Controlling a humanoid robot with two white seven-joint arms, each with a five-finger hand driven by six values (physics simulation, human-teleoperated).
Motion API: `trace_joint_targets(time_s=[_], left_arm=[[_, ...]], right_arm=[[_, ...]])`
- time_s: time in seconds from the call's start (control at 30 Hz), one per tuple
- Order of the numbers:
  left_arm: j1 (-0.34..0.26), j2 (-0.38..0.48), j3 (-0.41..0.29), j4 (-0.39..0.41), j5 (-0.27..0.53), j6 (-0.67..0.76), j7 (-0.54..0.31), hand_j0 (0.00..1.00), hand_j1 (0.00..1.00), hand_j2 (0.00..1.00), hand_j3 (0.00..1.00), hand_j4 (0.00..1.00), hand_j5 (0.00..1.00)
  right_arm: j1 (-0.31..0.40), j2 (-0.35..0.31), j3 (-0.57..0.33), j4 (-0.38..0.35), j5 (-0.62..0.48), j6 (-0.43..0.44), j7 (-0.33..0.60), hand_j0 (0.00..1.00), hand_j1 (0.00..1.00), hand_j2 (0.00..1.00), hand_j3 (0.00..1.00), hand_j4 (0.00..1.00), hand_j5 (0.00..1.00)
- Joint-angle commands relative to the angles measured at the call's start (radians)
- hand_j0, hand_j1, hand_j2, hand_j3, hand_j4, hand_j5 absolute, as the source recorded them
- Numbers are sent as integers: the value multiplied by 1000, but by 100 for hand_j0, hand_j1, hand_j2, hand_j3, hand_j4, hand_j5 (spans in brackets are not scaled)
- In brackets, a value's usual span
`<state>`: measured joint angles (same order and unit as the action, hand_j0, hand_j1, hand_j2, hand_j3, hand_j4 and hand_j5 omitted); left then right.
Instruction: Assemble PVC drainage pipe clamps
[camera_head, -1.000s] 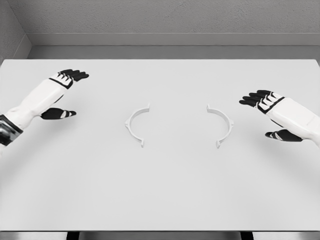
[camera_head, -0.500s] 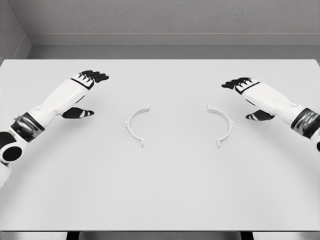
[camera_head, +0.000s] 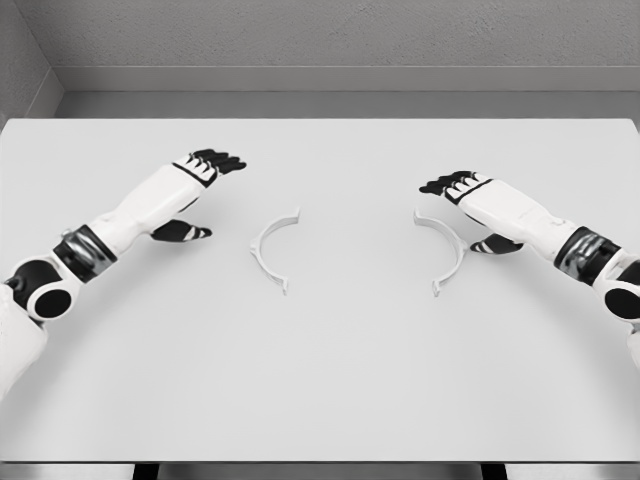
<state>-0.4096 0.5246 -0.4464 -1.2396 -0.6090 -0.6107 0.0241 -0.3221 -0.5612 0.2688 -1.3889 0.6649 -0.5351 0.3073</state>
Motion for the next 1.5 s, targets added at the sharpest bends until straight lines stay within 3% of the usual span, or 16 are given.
trace_joint_targets(time_s=[0.0, 0.17, 0.93, 1.47], left_arm=[[0, -6, -12, 14, 6, 0, 0, 100, 100, 100, 100, 100, 100], [-11, -20, -20, 45, 6, 0, 0, 100, 100, 100, 100, 100, 100], [-12, -43, -63, 38, 6, 0, 0, 100, 100, 100, 100, 100, 100], [-20, -61, -68, 40, 8, 0, 0, 100, 100, 100, 100, 100, 100]], right_arm=[[0, 0, 1, -2, -5, 6, 0, 100, 100, 100, 100, 100, 100], [0, 0, 6, -2, -5, 9, 1, 100, 100, 100, 100, 100, 100], [-6, 15, 40, -27, -5, 43, 1, 100, 100, 100, 100, 100, 100], [-51, 15, 40, 50, 2, 58, 0, 100, 100, 100, 100, 100, 100]])
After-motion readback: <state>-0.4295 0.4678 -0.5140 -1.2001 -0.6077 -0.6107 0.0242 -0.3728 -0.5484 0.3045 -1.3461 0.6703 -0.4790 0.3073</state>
